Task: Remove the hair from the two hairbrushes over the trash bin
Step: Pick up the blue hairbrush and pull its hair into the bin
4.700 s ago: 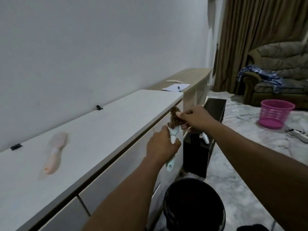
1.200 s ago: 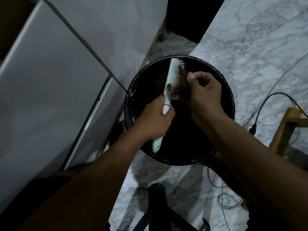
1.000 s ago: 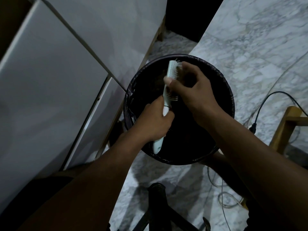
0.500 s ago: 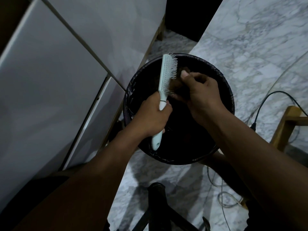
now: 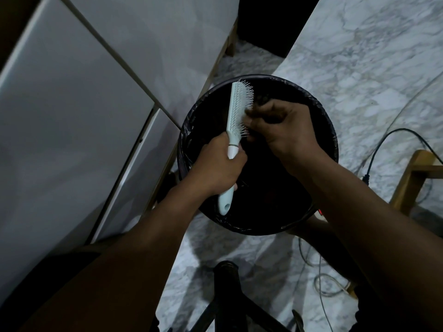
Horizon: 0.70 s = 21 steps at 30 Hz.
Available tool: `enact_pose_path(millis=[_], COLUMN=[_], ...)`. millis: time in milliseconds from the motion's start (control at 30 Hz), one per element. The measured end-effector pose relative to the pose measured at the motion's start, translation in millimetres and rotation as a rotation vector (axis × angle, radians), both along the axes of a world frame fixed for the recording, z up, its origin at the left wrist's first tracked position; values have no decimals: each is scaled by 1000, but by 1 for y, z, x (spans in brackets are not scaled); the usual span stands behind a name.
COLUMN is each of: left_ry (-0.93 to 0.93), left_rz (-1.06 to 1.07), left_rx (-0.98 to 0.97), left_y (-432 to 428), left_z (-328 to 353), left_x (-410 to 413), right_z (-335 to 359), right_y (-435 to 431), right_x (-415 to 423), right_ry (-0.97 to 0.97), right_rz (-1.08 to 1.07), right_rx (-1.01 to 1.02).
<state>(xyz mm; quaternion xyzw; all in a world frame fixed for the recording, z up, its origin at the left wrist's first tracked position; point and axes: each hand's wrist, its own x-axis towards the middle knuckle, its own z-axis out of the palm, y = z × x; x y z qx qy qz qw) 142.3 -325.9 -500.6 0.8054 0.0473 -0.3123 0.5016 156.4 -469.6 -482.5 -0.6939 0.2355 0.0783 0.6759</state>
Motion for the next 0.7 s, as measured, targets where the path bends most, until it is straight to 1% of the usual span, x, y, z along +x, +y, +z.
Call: enact_pose_path(millis=[133, 233, 333, 533, 700], left_ry=[-11, 15, 9, -1, -40], left_rz=[12, 50, 52, 43, 68], left_rx=[-18, -56, -36, 31, 109], left_y=[1, 2, 2, 4, 6], left_z=[2, 3, 2, 0, -2], left_x=[2, 4, 5, 2, 3], right_z=[0, 0, 1, -2, -1], right_y=[-4, -5, -8, -10, -14], right_x=[4, 6, 8, 9, 12], right_ry=[104, 158, 175, 136, 151], right_rz=[-148, -217, -240, -237, -244], right_rx=[141, 194, 162, -3, 4])
